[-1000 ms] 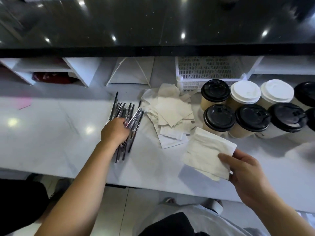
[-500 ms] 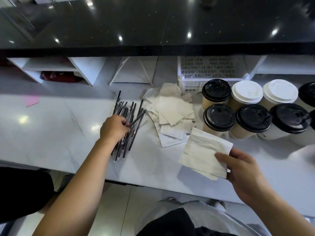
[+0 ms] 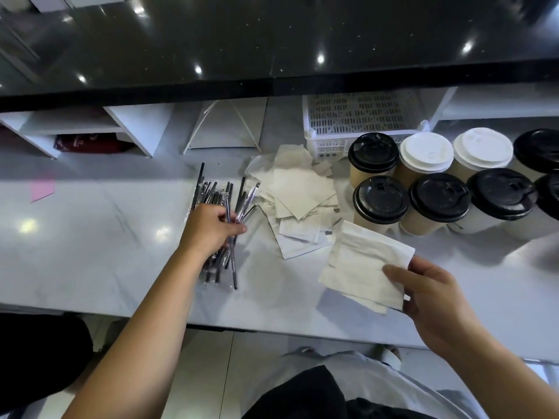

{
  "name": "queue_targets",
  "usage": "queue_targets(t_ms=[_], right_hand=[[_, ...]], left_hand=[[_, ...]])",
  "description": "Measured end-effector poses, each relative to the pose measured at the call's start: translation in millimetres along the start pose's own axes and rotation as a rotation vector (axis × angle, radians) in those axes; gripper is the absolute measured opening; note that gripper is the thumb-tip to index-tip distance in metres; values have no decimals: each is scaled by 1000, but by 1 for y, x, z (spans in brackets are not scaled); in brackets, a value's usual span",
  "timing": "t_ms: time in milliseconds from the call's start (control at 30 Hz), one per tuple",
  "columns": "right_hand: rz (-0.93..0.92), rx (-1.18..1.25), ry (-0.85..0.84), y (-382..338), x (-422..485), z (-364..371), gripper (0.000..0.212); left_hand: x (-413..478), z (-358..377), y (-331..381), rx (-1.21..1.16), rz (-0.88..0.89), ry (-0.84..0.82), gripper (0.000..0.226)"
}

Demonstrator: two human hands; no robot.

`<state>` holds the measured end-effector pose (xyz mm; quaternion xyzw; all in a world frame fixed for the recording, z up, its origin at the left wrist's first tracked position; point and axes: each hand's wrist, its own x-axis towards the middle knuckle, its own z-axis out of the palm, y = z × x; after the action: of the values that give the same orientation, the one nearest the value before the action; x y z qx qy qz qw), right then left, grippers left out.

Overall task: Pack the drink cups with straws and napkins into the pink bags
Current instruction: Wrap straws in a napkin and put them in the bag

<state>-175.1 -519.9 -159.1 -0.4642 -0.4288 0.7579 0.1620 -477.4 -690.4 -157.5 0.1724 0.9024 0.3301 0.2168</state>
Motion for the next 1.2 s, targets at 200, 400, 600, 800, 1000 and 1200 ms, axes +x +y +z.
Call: queue_targets(t_ms=[200, 400, 600, 800, 1000, 1200], right_hand=[[3, 19, 21, -4, -2, 2, 23], [-44, 33, 15, -13, -7, 4, 22], [-97, -2, -47, -19, -18, -1, 19], [-117, -15, 19, -19, -21, -6, 13], [-130, 7, 85, -22, -17, -19, 10], [-171, -58, 144, -22, -17, -37, 9]], left_hand=[[-46, 31, 43, -213, 94, -343, 14], [-89, 81, 84, -257, 223, -574, 15], [-94, 102, 96, -206, 251, -635, 13], [-96, 115, 104, -146, 277, -739, 10], [-106, 129, 105, -301, 229, -796, 12], [-119, 131, 95, -540, 107, -792, 22]])
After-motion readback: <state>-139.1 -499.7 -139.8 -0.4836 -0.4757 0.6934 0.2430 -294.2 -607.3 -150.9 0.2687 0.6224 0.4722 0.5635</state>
